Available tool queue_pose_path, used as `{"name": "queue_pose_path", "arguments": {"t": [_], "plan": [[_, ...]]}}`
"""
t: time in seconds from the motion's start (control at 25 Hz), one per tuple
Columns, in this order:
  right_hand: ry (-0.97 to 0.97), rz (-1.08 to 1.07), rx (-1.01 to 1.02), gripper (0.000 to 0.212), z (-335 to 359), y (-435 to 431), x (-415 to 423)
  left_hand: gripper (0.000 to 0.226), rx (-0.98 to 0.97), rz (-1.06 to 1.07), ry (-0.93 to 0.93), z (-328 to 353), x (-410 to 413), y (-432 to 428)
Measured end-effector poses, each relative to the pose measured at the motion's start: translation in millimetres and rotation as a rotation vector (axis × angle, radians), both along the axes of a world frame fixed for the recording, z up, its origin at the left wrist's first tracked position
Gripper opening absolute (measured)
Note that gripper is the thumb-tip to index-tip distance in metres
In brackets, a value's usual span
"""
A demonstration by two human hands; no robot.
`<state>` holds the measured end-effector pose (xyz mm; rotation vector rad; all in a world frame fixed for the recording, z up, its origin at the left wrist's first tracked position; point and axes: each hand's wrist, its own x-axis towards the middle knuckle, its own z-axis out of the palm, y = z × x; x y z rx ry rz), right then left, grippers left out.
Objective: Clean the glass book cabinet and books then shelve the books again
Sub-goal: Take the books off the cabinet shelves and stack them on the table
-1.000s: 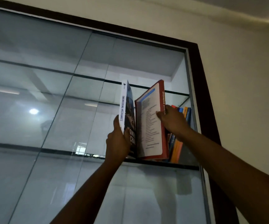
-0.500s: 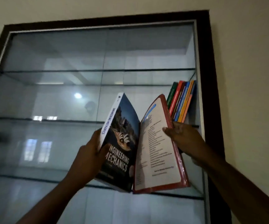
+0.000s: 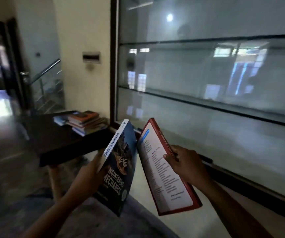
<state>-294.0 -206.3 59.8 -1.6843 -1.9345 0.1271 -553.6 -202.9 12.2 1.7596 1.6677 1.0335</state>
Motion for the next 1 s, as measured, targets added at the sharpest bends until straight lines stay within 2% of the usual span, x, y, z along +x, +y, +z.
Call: {"name": "queue_pose_path", "arguments": {"t": [0.28,0.48,0.76,1.0], "plan": [[0.033,0.203,-0.122,0.036,-76,85,-264,0.055,-0.172,0.423,-0.013,-59,-230,-6],[0.061,0.306,-0.165,0.039,-104,142,-391,0.052,-0.198,0.567,-0.08,-80,-358,12],[0.137,0.362,-0.249,0.025,-128,296,-521,0.05,-0.167,0.625,-0.153,-91,-500,137],[0.131,0.34,-0.294,0.032,-124,446,-630,0.052,-0.187,0.558,-0.112,-77,-606,283]]}}
